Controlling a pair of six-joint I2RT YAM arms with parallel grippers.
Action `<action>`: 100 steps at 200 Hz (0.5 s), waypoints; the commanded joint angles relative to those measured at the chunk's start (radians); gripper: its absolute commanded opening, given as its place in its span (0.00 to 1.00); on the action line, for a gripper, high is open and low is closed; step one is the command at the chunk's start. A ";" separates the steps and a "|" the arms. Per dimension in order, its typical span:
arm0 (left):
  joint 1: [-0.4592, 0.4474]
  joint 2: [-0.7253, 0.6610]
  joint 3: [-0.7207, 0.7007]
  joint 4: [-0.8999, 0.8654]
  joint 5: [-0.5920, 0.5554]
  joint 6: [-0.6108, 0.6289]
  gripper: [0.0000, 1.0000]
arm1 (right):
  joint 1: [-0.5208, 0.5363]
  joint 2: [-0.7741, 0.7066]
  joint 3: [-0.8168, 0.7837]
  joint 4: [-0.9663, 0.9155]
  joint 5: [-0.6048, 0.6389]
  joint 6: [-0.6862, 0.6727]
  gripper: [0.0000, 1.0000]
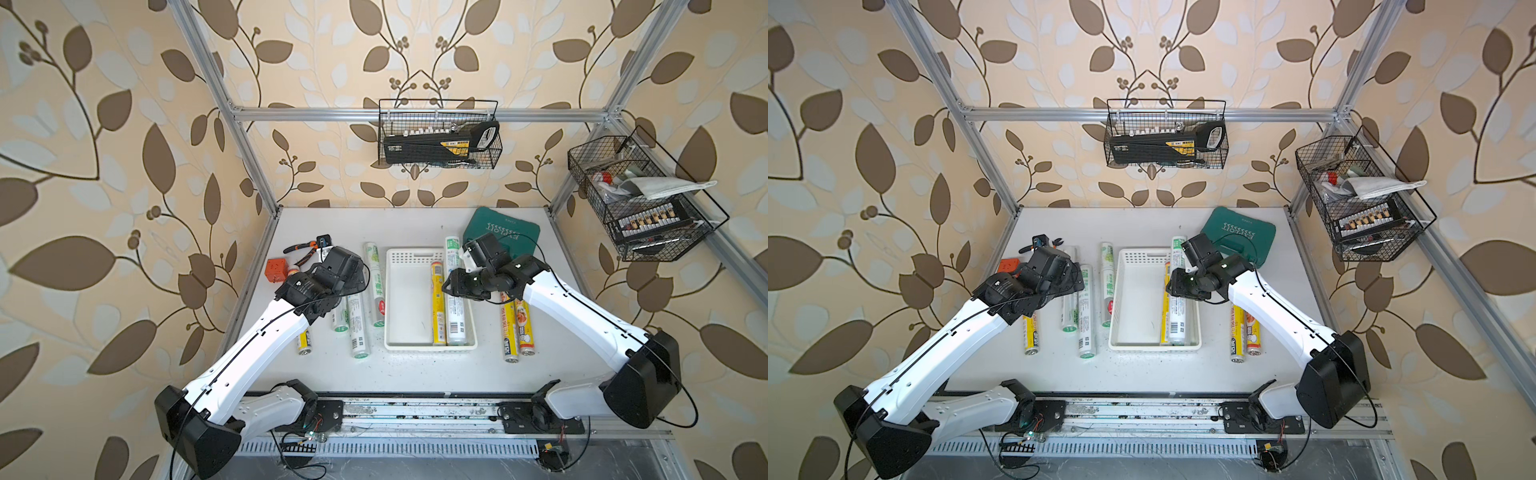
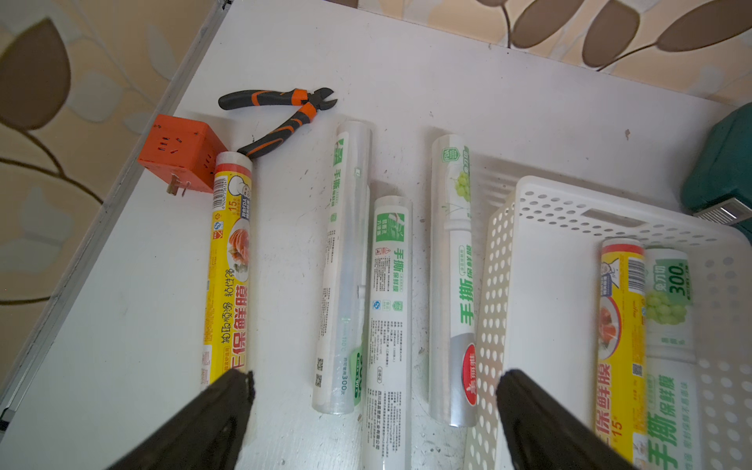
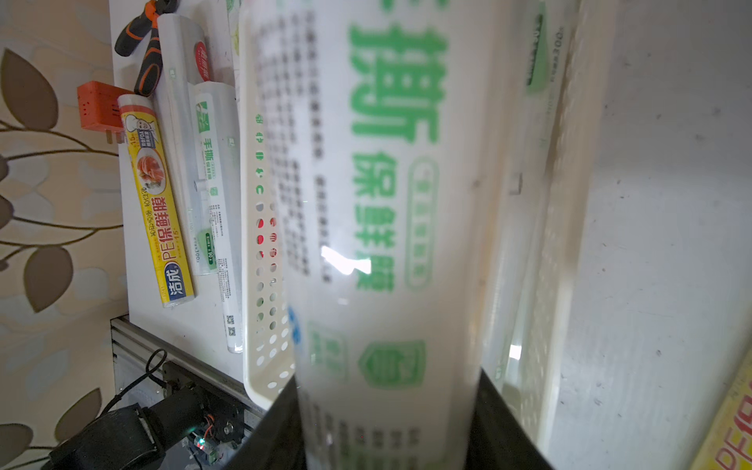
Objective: Put the plastic wrap into the basket
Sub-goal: Place the plastic wrap in the basket.
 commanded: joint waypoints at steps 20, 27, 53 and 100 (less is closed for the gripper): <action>0.011 -0.029 -0.011 0.001 -0.014 0.011 0.99 | 0.034 0.055 0.024 0.168 -0.015 0.081 0.44; 0.011 -0.028 -0.012 0.002 -0.014 0.010 0.99 | 0.040 0.068 0.021 0.183 -0.013 0.087 0.44; 0.011 -0.020 -0.009 0.001 -0.009 0.010 0.99 | 0.072 0.134 0.037 0.194 -0.007 0.094 0.43; 0.014 -0.020 -0.018 0.009 -0.005 0.010 0.99 | 0.139 0.226 0.062 0.162 0.064 0.102 0.44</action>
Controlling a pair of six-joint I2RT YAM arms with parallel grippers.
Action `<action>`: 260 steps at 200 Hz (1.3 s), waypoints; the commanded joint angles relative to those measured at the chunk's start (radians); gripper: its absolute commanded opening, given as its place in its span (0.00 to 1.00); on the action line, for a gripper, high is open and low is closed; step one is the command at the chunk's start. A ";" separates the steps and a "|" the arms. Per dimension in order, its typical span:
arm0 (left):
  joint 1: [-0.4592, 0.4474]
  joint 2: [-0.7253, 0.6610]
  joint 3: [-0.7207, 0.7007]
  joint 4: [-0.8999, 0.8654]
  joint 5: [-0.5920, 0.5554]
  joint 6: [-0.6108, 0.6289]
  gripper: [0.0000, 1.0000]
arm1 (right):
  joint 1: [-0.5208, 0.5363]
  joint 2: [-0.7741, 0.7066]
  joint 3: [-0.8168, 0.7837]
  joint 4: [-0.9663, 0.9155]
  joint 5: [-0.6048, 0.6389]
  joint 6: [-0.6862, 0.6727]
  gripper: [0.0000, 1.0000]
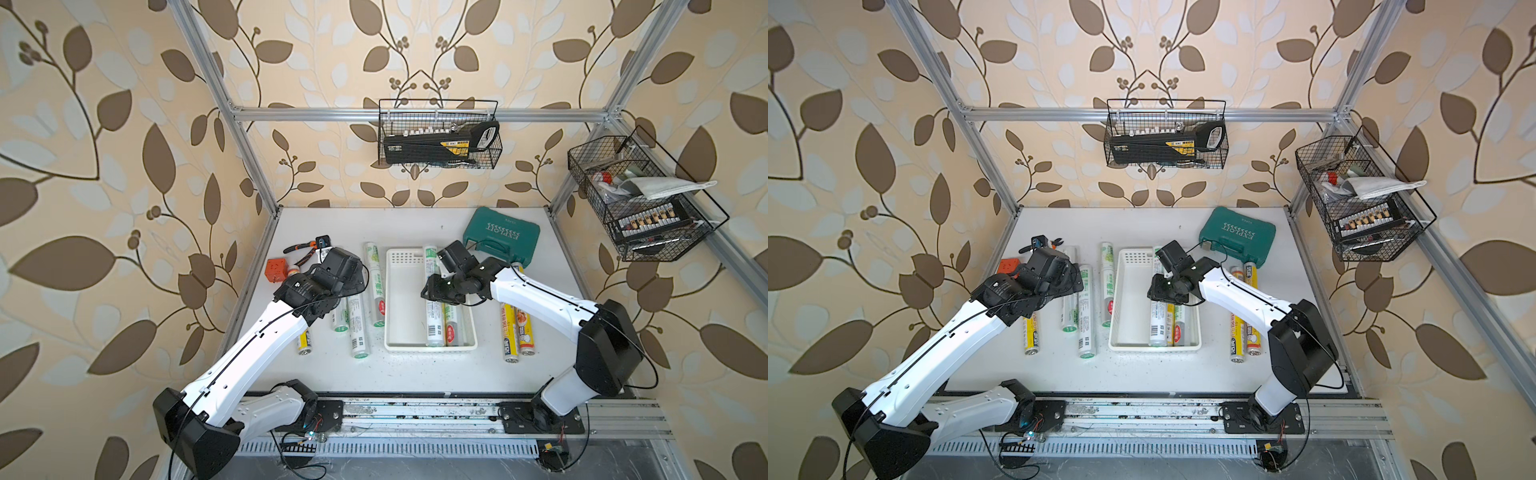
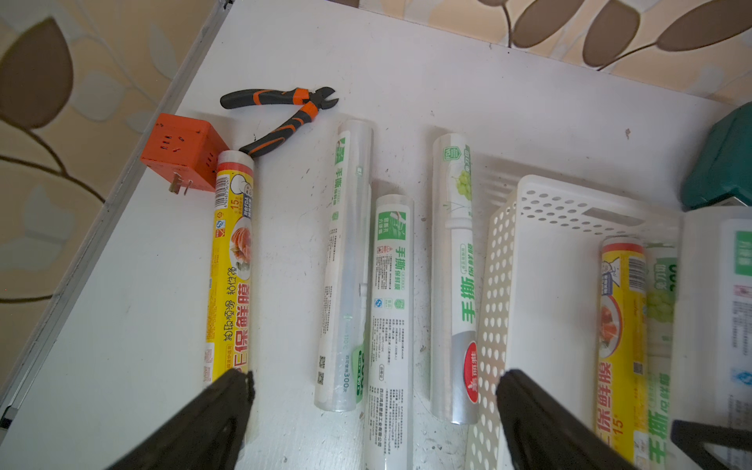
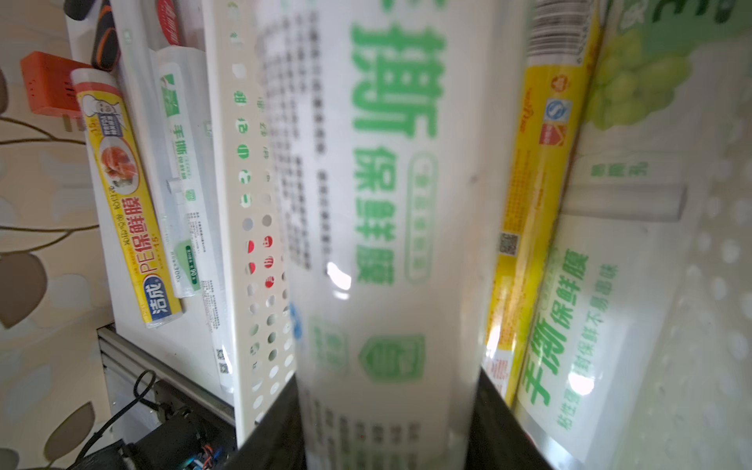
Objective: Put the plastic wrap into the basket
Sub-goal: Place the plastic wrap in the basket.
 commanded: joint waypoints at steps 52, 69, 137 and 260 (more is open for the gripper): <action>0.013 -0.006 -0.018 0.021 0.005 0.013 0.99 | 0.089 0.101 0.078 -0.018 0.126 0.032 0.43; 0.015 -0.004 -0.018 0.022 0.008 0.014 0.99 | 0.095 0.125 0.085 -0.033 0.148 0.034 0.43; 0.014 0.005 -0.025 0.033 0.019 0.018 0.99 | 0.114 0.207 0.110 -0.070 0.208 0.027 0.43; 0.017 0.012 -0.042 0.044 0.036 0.010 0.99 | 0.129 0.271 0.175 -0.180 0.345 -0.027 0.61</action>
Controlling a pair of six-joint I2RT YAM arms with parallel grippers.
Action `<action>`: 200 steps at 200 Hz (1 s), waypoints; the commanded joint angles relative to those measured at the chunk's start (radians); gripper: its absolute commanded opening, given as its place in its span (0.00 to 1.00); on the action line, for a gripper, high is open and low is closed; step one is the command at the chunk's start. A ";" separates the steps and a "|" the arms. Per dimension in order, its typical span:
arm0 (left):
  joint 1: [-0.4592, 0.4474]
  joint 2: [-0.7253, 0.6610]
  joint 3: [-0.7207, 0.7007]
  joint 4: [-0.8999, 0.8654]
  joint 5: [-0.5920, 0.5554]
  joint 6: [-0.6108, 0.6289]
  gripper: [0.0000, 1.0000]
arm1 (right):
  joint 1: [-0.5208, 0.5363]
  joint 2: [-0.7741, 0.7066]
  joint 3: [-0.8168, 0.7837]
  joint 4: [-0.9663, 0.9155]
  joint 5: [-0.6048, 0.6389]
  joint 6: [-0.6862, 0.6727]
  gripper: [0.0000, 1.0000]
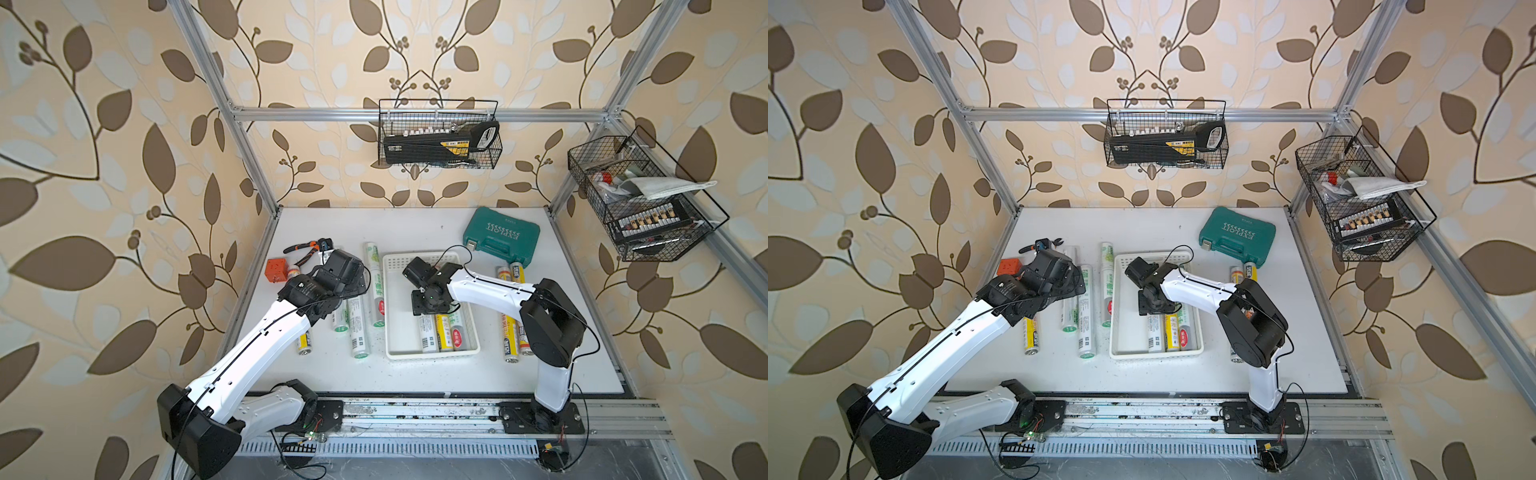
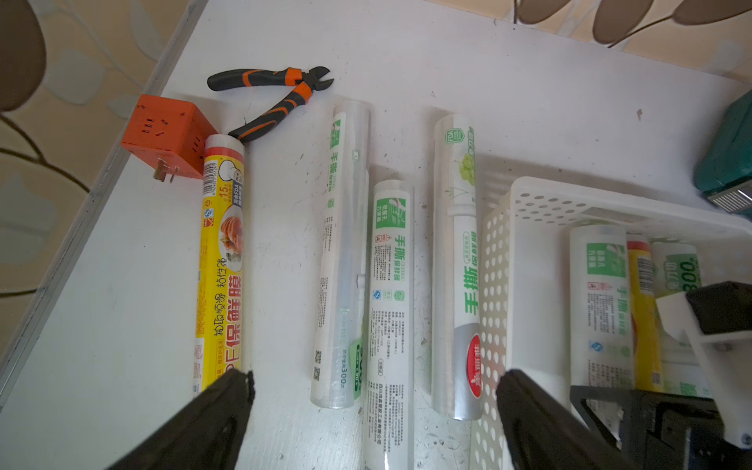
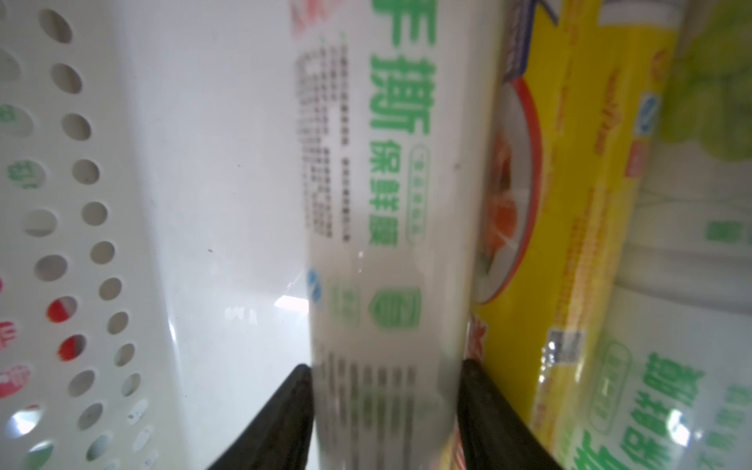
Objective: Put the plastic wrap into the basket
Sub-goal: Place the plastic wrap in the basket.
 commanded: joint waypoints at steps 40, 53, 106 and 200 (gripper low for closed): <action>0.010 0.001 -0.003 0.018 0.011 0.008 0.99 | 0.002 -0.027 0.036 -0.069 0.099 -0.028 0.63; 0.010 0.001 -0.004 0.018 0.012 0.008 0.99 | 0.002 -0.040 0.037 -0.073 0.104 -0.034 0.63; 0.013 0.032 -0.013 0.032 0.035 0.005 0.99 | 0.001 -0.127 0.040 -0.082 0.101 -0.069 0.63; 0.061 0.207 -0.034 0.179 0.293 0.007 0.94 | -0.105 -0.357 -0.067 -0.137 0.050 -0.122 0.65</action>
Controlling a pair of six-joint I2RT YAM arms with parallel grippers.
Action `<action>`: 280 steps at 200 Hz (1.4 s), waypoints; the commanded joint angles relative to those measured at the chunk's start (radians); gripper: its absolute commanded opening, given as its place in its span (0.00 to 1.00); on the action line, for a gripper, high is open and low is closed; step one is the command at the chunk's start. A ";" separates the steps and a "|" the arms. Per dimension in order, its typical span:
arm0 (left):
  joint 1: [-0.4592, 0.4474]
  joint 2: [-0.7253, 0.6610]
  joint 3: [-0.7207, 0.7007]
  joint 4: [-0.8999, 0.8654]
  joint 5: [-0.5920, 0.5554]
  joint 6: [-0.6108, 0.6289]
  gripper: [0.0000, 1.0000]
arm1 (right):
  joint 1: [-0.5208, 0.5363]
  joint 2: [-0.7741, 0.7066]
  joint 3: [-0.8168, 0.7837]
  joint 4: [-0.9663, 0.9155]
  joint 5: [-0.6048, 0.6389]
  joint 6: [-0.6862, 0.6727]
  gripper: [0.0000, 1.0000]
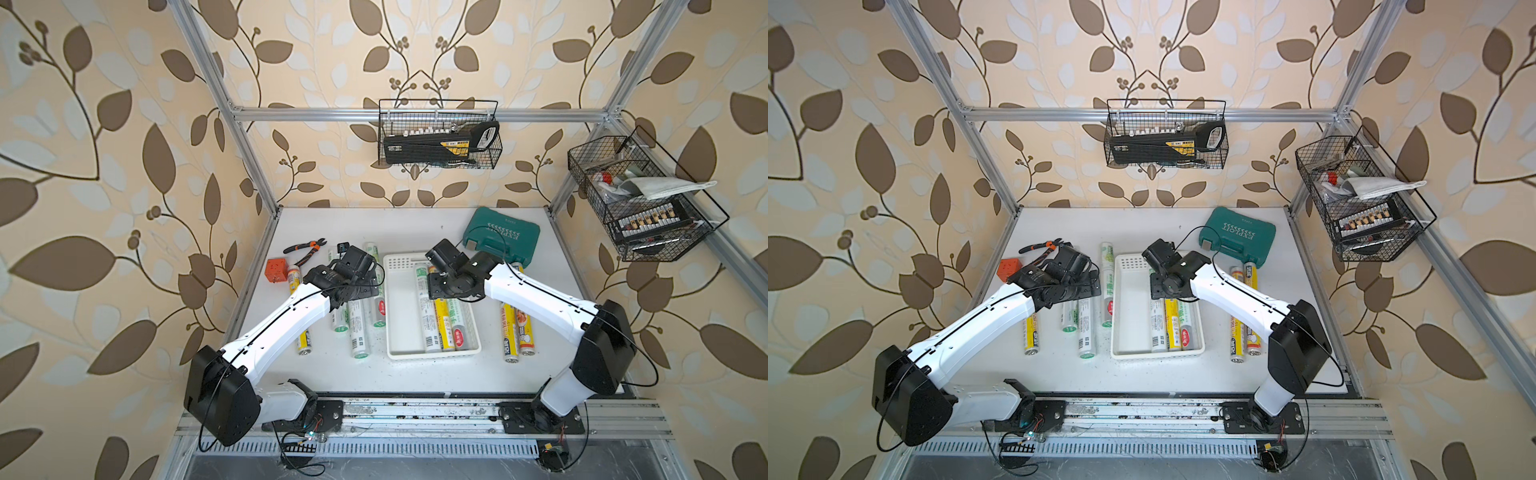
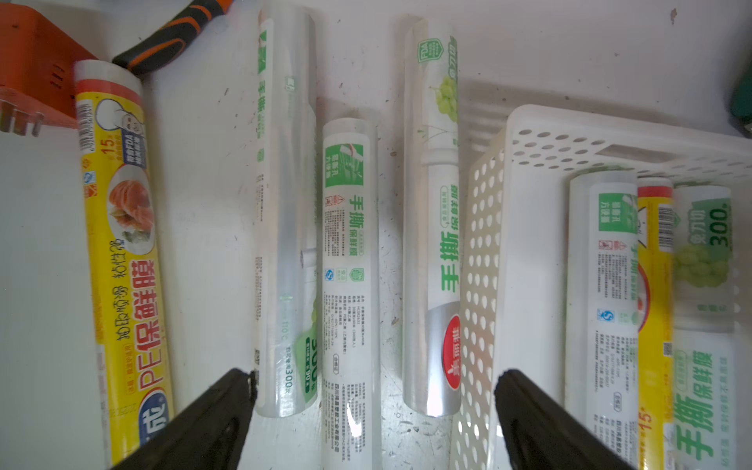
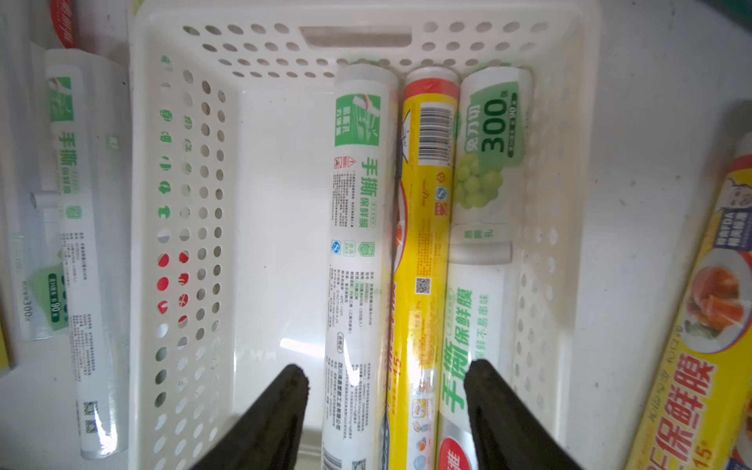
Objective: Put the plastic wrap into the basket
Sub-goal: Place the plastic wrap in the basket, then pick up the plastic wrap from the center of the board.
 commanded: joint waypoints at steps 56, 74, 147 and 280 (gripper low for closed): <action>0.083 0.103 -0.006 0.125 0.206 0.032 0.86 | -0.138 -0.210 -0.182 -0.052 -0.085 -0.066 0.65; 0.095 0.127 0.001 0.137 0.220 0.036 0.82 | -0.166 -0.244 -0.215 -0.047 -0.110 -0.075 0.65; 0.124 0.258 0.046 0.170 0.268 0.045 0.71 | -0.244 -0.288 -0.273 -0.036 -0.193 -0.101 0.65; 0.143 0.434 0.144 0.196 0.330 0.054 0.62 | -0.317 -0.321 -0.354 0.000 -0.249 -0.104 0.65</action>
